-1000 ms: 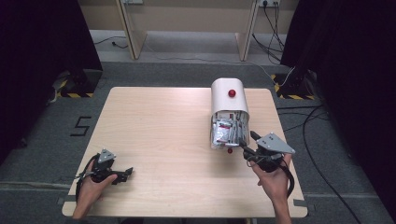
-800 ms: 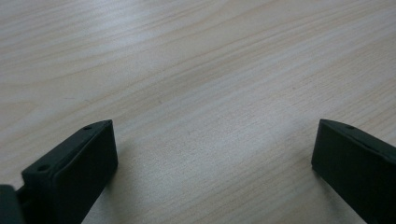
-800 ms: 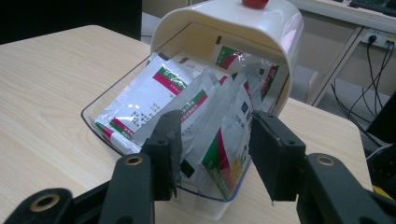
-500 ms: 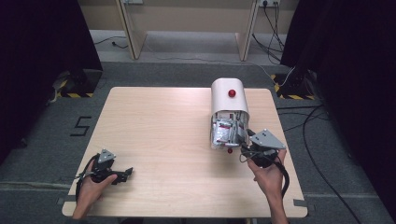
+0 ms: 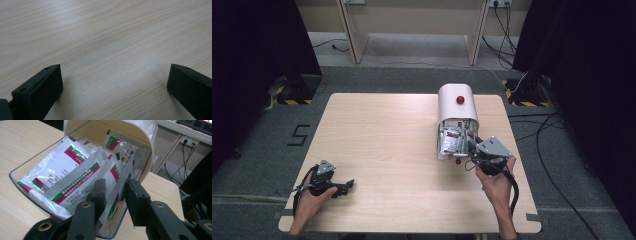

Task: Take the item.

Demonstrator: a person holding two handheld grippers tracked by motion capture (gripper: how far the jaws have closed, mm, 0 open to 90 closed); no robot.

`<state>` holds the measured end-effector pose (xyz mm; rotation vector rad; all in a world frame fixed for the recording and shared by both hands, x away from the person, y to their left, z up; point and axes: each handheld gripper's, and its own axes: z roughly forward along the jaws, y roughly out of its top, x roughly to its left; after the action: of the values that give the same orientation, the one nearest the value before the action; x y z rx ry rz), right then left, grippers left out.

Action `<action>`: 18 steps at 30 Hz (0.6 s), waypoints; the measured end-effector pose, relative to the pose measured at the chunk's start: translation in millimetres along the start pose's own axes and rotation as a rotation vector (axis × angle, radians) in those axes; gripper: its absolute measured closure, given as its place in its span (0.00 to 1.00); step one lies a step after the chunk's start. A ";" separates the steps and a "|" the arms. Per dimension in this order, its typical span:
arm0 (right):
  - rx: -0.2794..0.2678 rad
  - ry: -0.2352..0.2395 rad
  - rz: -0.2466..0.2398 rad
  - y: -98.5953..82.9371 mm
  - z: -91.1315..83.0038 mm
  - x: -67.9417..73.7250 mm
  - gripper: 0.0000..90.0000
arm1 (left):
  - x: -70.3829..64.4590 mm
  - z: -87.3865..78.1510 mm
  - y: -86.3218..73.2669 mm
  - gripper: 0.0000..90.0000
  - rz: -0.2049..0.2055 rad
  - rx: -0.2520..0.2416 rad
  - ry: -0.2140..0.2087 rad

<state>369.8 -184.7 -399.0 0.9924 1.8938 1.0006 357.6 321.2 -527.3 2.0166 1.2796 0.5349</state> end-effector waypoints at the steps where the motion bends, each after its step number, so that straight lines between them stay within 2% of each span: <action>1: 0.000 0.000 0.000 0.0 0.0 0.0 0.79 | 0.0 0.0 0.0 0.00 0.000 0.000 0.000; 8: -0.021 0.001 0.028 -2.3 1.6 -4.4 0.91 | 0.0 0.0 0.0 0.00 0.000 0.000 0.000; 13: -0.046 0.017 0.034 -1.2 -2.6 -5.1 0.93 | 0.0 0.0 0.0 0.00 0.000 0.000 0.000; 18: -0.095 0.030 0.042 1.7 -11.2 -6.2 0.94 | 0.0 0.0 0.0 0.00 0.000 0.000 0.000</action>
<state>363.1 -192.6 -391.4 0.9705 1.8380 1.1250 357.6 321.3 -527.3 2.0172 1.2794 0.5347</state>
